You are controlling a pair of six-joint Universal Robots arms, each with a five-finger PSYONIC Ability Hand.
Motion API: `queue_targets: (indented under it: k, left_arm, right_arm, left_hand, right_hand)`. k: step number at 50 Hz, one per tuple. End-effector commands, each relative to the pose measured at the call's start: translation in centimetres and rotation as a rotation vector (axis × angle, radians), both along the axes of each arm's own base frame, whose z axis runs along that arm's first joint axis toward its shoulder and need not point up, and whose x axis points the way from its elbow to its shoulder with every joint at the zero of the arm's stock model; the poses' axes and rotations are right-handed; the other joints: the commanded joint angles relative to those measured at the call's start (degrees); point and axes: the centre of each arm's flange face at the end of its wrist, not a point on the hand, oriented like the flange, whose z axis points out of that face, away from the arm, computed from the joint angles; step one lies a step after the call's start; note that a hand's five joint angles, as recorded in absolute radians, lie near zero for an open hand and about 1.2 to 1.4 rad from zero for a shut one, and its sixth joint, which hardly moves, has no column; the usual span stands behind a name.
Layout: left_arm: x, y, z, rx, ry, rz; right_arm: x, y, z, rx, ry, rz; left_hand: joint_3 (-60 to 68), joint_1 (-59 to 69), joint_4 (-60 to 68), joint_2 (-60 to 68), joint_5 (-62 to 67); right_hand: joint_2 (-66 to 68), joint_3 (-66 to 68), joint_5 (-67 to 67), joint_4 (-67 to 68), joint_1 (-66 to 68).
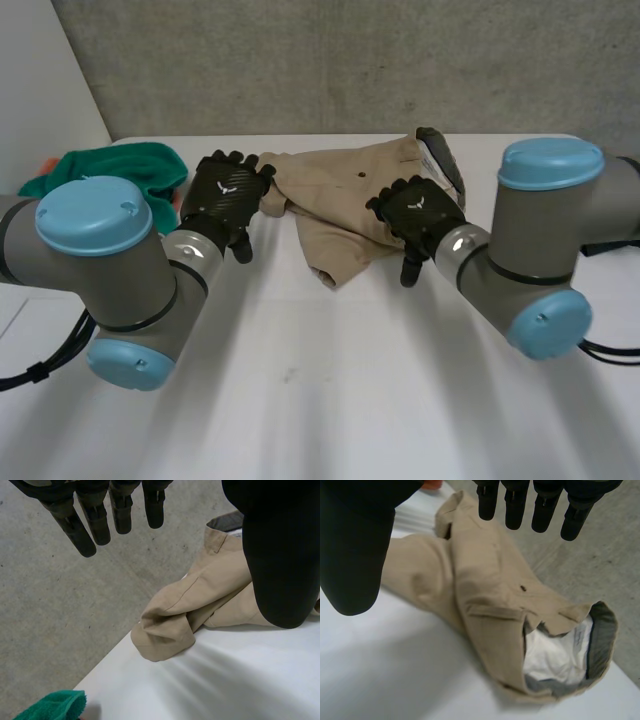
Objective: Fold the laundry.
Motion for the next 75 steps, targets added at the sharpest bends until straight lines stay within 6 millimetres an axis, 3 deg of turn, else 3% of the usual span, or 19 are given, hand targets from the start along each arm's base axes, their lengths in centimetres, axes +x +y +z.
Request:
queue_targets:
  k: [1, 7, 9, 11, 12, 15, 19, 23, 27, 38, 41, 44, 45, 50, 57, 60, 69, 75]
  left_arm:
    - [-0.1, 0.2, -0.1, 0.003, 0.0, -0.019]
    - [0.0, 0.1, 0.4, -0.006, 0.007, -0.015]
    - [0.1, 0.1, 0.5, -0.008, 0.006, -0.014]
    - [0.1, 0.0, 0.5, -0.008, 0.008, -0.012]
    - [0.2, 0.0, 0.5, -0.008, 0.008, -0.009]
    - [0.3, -0.1, 0.5, -0.008, 0.008, -0.006]
    - [0.6, -0.3, 1.0, -0.019, 0.014, 0.003]
    - [0.8, -0.4, 1.4, -0.026, 0.02, 0.009]
    - [0.9, -0.4, 1.7, -0.03, 0.029, 0.015]
    - [1.4, -0.7, 3.2, -0.048, 0.073, 0.031]
    - [1.2, -0.6, 3.3, -0.048, 0.075, 0.024]
    - [0.5, -0.3, 3.3, -0.047, 0.075, 0.001]
    - [0.3, -0.2, 3.3, -0.048, 0.073, -0.007]
    - [-1.3, 0.3, 2.6, -0.002, 0.043, -0.06]
    - [-2.2, 0.2, 1.7, 0.104, -0.011, -0.074]
    - [-2.2, 0.1, 1.7, 0.132, -0.023, -0.073]
    - [-1.7, 0.6, 2.0, 0.155, 0.012, -0.058]
    - [-1.3, 0.9, 2.4, 0.136, 0.027, -0.056]
  right_arm:
    - [1.9, -4.6, -1.4, -0.04, -0.064, -0.098]
    - [3.4, -8.1, -4.6, -0.069, -0.065, -0.156]
    - [3.4, -8.8, -5.5, -0.08, -0.06, -0.169]
    - [3.6, -9.3, -6.4, -0.088, -0.052, -0.17]
    - [3.5, -9.3, -6.8, -0.074, -0.038, -0.166]
    - [3.2, -8.8, -6.4, -0.032, -0.016, -0.164]
    - [2.6, -7.3, -3.8, 0.036, -0.005, -0.164]
    - [1.1, -4.3, 0.1, 0.099, 0.001, -0.124]
    - [-0.6, -1.4, 2.0, 0.113, 0.053, -0.038]
    - [-8.3, 8.1, 3.2, 0.29, 0.408, 0.133]
    - [-9.2, 9.4, 3.2, 0.306, 0.438, 0.184]
    - [-9.4, 9.1, 3.5, 0.259, 0.424, 0.208]
    - [-9.4, 8.8, 3.5, 0.241, 0.409, 0.193]
    - [-9.3, 5.0, 5.0, 0.141, 0.195, -0.021]
    - [-9.3, 3.9, 5.9, 0.217, 0.004, -0.16]
    - [-8.8, 3.7, 5.0, 0.27, -0.035, -0.177]
    - [-5.8, 3.5, -0.3, 0.457, -0.14, -0.314]
    - [-4.3, 3.4, -2.8, 0.436, -0.138, -0.362]
  left_hand:
    - [-2.0, -1.3, -1.5, -1.7, -2.8]
    - [-2.0, -1.3, -1.5, -1.7, -2.8]
    - [-2.0, -1.3, -1.5, -1.7, -2.8]
    - [-2.0, -1.3, -1.5, -1.7, -2.8]
    - [-2.0, -1.3, -1.5, -1.7, -2.8]
    - [-2.0, -1.3, -1.5, -1.7, -2.8]
    - [-2.0, -1.3, -1.5, -1.7, -2.8]
    - [-2.0, -1.3, -1.5, -1.7, -2.8]
    - [-2.0, -1.3, -1.5, -1.7, -2.8]
    - [-2.0, -1.3, -1.5, -1.7, -2.8]
    - [-2.0, -1.3, -1.5, -1.7, -2.8]
    - [-2.0, -1.3, -1.5, -1.7, -2.8]
    - [-2.0, -1.3, -1.5, -1.7, -2.8]
    - [-2.0, -1.3, -1.5, -1.7, -2.8]
    - [-2.0, -1.3, -1.5, -1.7, -2.8]
    - [-2.0, -1.3, -1.5, -1.7, -2.8]
    - [-2.0, -1.3, -1.5, -1.7, -2.8]
    - [-2.0, -1.3, -1.5, -1.7, -2.8]
  right_hand:
    - [-1.7, -1.8, -2.8, -2.1, -2.5]
    - [-1.5, -1.7, -2.6, -2.0, -2.4]
    - [5.7, 5.6, 4.6, 5.3, 4.8]
    - [22.7, 22.5, 21.6, 22.2, 21.8]
    - [37.2, 37.1, 36.1, 36.8, 36.3]
    - [68.2, 68.1, 67.2, 67.8, 67.4]
    - [68.3, 68.2, 67.2, 67.9, 67.5]
    - [68.3, 68.2, 67.2, 67.9, 67.5]
    - [68.3, 68.2, 67.2, 67.9, 67.5]
    - [68.3, 68.2, 67.2, 67.9, 67.5]
    - [68.3, 68.2, 67.2, 67.9, 67.5]
    - [13.5, 13.3, 12.4, 13.1, 12.6]
    - [3.6, 3.5, 2.6, 3.2, 2.8]
    - [3.7, 3.6, 2.6, 3.3, 2.8]
    - [3.5, 3.4, 2.5, 3.1, 2.7]
    - [3.7, 3.6, 2.6, 3.3, 2.8]
    - [4.6, 4.4, 3.5, 4.1, 3.7]
    - [7.7, 7.6, 6.7, 7.3, 6.9]
